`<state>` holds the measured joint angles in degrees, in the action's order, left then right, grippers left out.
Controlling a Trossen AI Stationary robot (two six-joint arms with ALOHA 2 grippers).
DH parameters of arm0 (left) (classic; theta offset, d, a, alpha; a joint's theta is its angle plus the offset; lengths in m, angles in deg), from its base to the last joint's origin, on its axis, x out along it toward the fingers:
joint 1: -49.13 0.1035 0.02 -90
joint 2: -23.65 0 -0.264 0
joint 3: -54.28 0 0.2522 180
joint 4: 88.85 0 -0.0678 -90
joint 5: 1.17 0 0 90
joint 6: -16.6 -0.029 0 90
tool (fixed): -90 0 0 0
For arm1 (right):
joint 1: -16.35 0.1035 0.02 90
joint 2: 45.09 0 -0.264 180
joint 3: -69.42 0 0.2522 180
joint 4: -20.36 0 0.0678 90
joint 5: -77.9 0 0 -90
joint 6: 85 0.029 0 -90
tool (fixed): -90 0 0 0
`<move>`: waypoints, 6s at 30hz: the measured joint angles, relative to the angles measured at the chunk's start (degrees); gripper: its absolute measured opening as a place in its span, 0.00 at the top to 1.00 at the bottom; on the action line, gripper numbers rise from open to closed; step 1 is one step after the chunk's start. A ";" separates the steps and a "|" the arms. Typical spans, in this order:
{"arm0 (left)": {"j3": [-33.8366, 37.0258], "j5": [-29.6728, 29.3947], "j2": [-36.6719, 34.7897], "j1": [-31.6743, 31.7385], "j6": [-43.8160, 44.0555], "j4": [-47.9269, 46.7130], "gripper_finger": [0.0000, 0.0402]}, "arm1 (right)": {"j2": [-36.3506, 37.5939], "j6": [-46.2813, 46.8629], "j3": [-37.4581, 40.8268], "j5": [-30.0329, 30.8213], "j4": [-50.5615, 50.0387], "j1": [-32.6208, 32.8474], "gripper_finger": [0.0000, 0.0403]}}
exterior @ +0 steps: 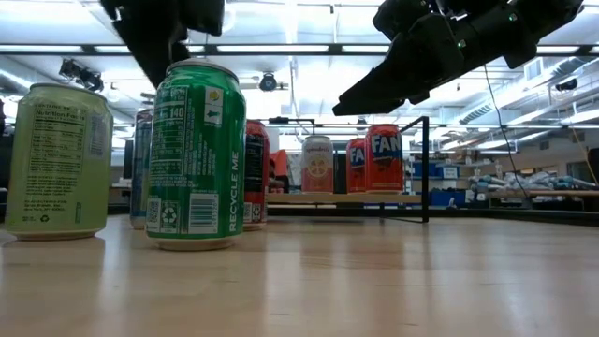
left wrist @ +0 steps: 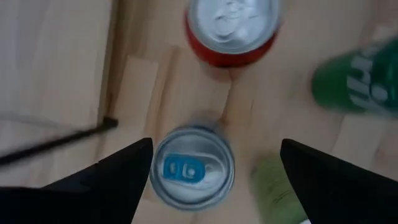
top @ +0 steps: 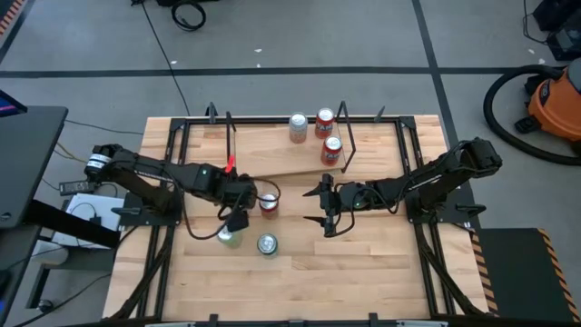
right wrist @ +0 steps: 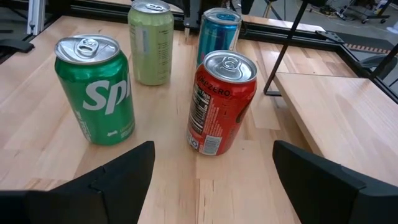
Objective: Place canned beverage on shelf
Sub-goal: Put the blue soda can on the shelf aligned with the orange-white soda can
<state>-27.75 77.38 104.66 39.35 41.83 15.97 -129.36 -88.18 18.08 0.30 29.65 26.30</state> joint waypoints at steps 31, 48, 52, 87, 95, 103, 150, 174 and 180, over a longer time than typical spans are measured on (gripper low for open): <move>-0.02 0.39 10.65 0.98 14.43 -5.69 0.35 | -0.02 0.02 -0.02 0.02 -0.33 0.00 0.16; 0.04 -0.40 10.67 0.74 -36.11 -4.32 0.26 | -0.02 -0.26 -0.02 0.02 -0.44 0.00 0.16; 0.04 -1.17 10.67 0.69 -33.45 -3.63 0.22 | -0.02 -0.28 -0.02 0.04 -0.46 0.00 0.16; 0.04 2.75 10.80 3.26 23.65 -2.30 0.11 | -0.02 0.00 -0.02 0.00 -0.44 0.04 0.16; 0.04 2.72 10.80 3.24 20.18 -1.61 0.20 | -0.01 0.02 -0.02 0.00 -0.42 0.04 0.16; -0.07 2.56 10.80 3.24 10.04 -1.52 0.41 | -0.02 0.02 -0.02 0.00 -0.42 0.04 0.16; -42.50 6.57 33.60 29.11 -54.42 2.97 0.34 | 12.99 3.90 0.00 12.62 -30.04 0.00 0.16; -43.47 9.15 37.90 29.22 -56.06 6.78 0.34 | 13.25 4.57 0.00 13.03 -29.20 0.24 0.16; -43.47 8.95 37.86 29.22 -56.12 6.45 0.34 | 13.25 4.55 0.00 13.03 -28.65 0.85 0.16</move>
<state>-71.22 86.33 142.52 68.57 -14.29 22.41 -116.11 -83.64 18.08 13.33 1.00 27.16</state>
